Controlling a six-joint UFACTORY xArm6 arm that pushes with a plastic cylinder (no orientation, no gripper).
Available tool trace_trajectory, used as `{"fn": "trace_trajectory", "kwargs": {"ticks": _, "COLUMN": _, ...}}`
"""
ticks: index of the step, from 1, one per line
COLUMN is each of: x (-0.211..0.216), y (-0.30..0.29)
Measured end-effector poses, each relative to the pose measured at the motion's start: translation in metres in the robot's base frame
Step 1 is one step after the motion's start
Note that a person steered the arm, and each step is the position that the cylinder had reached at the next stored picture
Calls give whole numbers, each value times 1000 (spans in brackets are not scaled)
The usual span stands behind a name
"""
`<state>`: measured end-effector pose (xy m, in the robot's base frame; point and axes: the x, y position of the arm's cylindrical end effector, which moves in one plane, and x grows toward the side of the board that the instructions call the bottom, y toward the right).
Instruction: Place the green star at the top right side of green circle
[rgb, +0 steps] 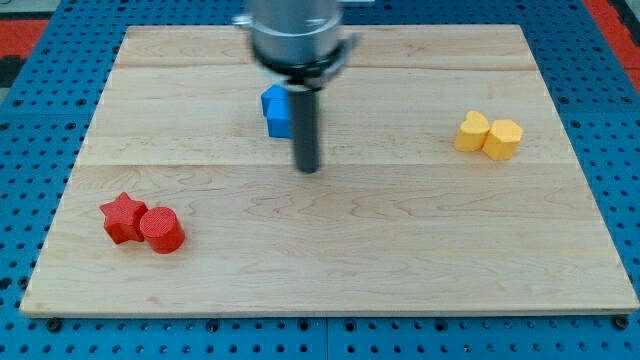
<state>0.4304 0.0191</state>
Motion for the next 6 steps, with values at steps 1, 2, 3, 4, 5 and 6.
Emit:
{"fn": "trace_trajectory", "kwargs": {"ticks": 1, "x": -115, "y": 34}}
{"fn": "trace_trajectory", "kwargs": {"ticks": 2, "x": -200, "y": 8}}
{"fn": "trace_trajectory", "kwargs": {"ticks": 3, "x": -238, "y": -73}}
{"fn": "trace_trajectory", "kwargs": {"ticks": 4, "x": -234, "y": -91}}
{"fn": "trace_trajectory", "kwargs": {"ticks": 5, "x": -205, "y": -125}}
{"fn": "trace_trajectory", "kwargs": {"ticks": 6, "x": -186, "y": -140}}
